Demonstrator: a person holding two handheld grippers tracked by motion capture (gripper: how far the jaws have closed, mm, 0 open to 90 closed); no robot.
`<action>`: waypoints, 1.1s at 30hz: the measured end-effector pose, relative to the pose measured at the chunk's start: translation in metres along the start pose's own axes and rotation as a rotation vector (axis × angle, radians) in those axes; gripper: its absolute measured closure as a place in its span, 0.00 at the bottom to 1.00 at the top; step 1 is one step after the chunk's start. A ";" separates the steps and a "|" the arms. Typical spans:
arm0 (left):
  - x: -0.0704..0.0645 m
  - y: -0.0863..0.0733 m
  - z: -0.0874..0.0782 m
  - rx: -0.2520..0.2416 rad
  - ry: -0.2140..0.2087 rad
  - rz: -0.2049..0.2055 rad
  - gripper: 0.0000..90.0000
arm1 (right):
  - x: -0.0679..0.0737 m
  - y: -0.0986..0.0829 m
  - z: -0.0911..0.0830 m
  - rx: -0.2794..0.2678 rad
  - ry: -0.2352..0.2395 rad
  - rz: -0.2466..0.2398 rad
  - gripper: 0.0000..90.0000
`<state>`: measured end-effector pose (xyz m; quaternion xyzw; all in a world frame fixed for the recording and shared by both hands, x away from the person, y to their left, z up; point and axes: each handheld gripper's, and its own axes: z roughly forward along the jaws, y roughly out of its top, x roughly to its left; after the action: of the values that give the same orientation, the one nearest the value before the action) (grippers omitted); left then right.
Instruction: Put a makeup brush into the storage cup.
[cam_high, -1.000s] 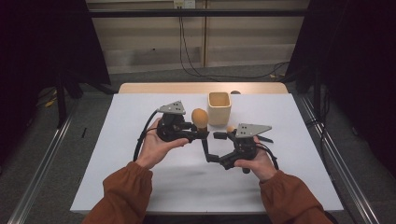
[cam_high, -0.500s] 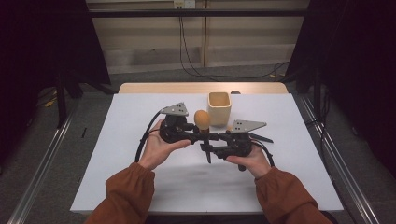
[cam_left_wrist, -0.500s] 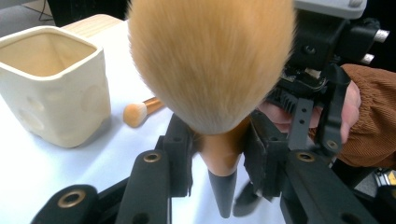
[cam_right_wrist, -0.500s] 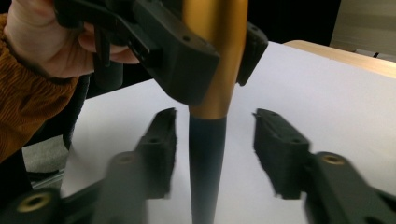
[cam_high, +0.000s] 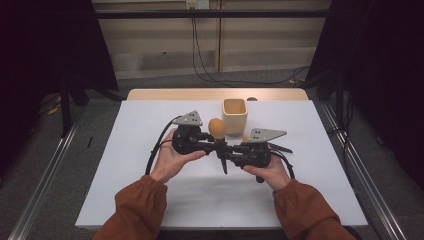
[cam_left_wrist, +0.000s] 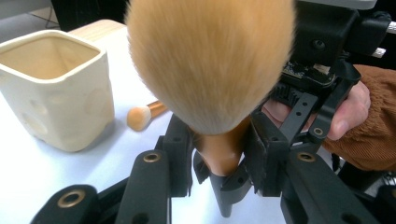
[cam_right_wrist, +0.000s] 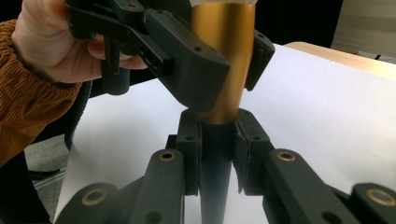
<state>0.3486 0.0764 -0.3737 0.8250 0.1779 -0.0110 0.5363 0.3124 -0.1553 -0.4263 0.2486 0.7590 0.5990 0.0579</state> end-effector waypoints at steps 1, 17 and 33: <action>0.000 0.000 0.000 -0.002 0.002 0.003 0.72 | 0.000 0.000 0.000 -0.001 -0.002 -0.001 0.83; 0.003 -0.009 -0.008 -0.070 0.068 -0.023 0.48 | -0.004 0.000 -0.004 -0.015 -0.032 -0.012 0.83; 0.008 -0.029 -0.029 -0.129 0.148 -0.038 0.18 | -0.013 0.004 -0.009 -0.047 -0.089 -0.006 0.83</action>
<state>0.3420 0.1150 -0.3885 0.7837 0.2330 0.0513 0.5735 0.3209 -0.1685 -0.4229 0.2710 0.7421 0.6049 0.0992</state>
